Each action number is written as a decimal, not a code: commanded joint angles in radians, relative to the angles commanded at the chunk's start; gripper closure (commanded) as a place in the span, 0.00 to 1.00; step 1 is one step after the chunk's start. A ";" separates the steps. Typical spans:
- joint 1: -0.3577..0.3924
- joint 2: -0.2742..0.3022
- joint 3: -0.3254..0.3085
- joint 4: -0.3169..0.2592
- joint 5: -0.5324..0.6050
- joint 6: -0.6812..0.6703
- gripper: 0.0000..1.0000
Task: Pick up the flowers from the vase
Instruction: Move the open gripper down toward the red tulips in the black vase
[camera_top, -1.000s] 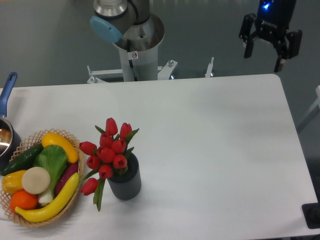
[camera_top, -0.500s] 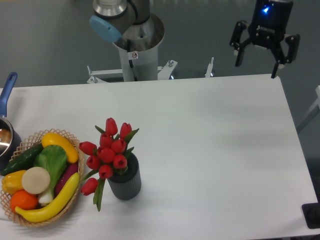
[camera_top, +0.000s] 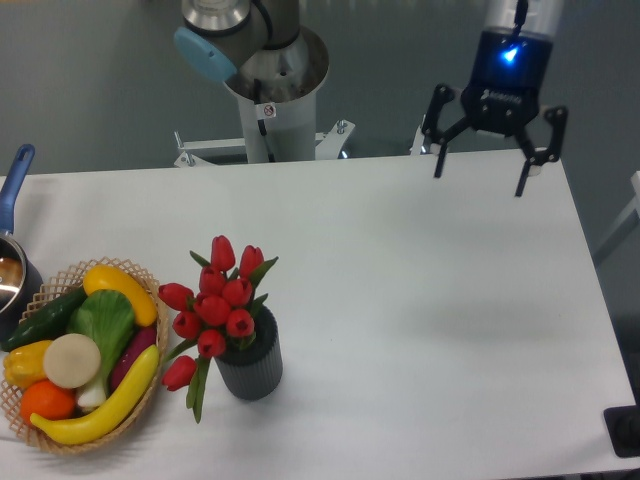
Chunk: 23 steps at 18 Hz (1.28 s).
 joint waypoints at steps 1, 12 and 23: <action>-0.012 -0.006 0.000 0.000 0.000 0.000 0.00; -0.130 -0.068 -0.026 0.029 0.006 0.052 0.00; -0.207 -0.075 -0.179 0.127 -0.044 0.213 0.00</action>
